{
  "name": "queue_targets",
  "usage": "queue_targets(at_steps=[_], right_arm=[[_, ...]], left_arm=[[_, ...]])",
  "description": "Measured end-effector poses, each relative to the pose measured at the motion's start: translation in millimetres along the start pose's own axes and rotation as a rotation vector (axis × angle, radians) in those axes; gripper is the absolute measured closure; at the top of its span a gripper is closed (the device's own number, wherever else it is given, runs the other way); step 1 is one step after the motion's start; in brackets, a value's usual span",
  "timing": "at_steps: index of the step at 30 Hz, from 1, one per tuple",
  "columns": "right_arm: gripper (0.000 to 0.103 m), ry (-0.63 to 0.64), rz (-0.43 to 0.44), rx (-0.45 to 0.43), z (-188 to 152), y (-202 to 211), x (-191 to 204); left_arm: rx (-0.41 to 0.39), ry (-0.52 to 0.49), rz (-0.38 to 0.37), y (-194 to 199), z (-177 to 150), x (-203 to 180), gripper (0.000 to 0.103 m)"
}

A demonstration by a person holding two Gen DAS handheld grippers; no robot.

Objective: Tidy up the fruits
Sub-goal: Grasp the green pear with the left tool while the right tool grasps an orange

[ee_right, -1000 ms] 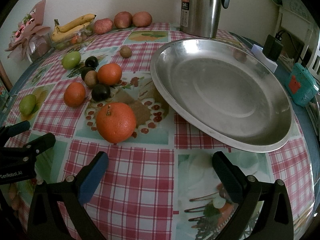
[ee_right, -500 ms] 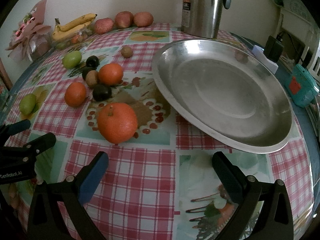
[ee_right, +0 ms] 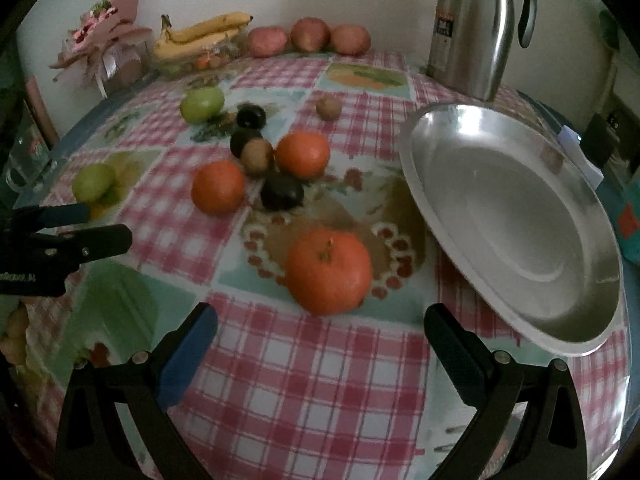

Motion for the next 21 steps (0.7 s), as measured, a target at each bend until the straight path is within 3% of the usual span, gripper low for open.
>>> queue_targets(at_steps=[7, 13, 21], right_arm=[[0.0, -0.002, 0.001, -0.001, 16, 9, 1], [0.0, -0.024, 0.041, 0.018, 38, 31, -9], [0.0, -0.029, 0.042, 0.057, 46, 31, -19]], left_arm=[[0.057, -0.035, 0.023, 11, 20, 16, 0.001], [0.137, -0.076, -0.031, 21, 24, 15, 0.001], [0.099, -0.047, 0.108, 34, 40, 58, 0.001]])
Point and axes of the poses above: each gripper's, at about its wrist camera, not at the fingertips, and y roughly against the way its jaws point, x to its left, z to its top, the point moved 8 cm from there along -y, roughly the way its jaws point, and after that the axes turned 4 degrees about -z, right-handed, at the moved point
